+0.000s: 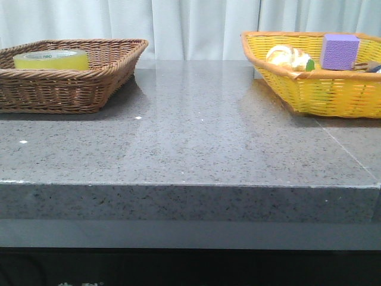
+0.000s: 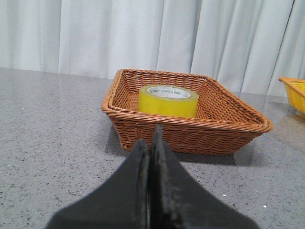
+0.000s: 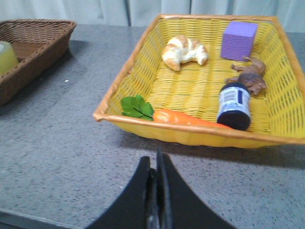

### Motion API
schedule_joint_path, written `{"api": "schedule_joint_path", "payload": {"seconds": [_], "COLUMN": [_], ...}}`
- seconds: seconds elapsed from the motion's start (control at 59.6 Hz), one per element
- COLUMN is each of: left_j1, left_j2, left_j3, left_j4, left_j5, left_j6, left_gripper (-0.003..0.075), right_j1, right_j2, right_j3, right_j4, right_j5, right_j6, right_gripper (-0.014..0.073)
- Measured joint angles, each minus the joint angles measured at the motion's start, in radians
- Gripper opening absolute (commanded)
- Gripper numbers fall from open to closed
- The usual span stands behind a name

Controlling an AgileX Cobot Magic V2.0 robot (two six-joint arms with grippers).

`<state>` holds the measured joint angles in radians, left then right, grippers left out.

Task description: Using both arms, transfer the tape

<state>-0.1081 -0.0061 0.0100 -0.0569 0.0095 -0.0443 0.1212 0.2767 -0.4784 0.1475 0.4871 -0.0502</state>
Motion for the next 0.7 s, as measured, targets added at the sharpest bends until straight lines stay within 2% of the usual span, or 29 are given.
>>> {"api": "schedule_joint_path", "payload": {"seconds": [0.218,0.403,0.503,0.705], "left_j1": [0.0,0.0,0.0,0.0], "left_j2": [0.0,0.0,0.0,0.0], "left_j3": [0.0,0.0,0.0,0.0], "left_j4": [0.0,0.0,0.0,0.0], "left_j5": [0.0,0.0,0.0,0.0], "left_j6": [0.0,0.0,0.0,0.0], "left_gripper": [-0.002,-0.002,-0.002,-0.002], "right_j1": [-0.026,-0.064,-0.083,-0.122], "right_j2": [-0.181,-0.278,-0.285,-0.285], "right_j3": [0.265,0.423,0.486,0.506], "right_j4": [0.0,0.004,0.004,0.004], "right_j5": [-0.207,-0.329,-0.374,-0.368], "right_j6": [0.0,-0.002,-0.002,-0.002], "right_gripper": [-0.0069,-0.0069,-0.0069,-0.0069]}}
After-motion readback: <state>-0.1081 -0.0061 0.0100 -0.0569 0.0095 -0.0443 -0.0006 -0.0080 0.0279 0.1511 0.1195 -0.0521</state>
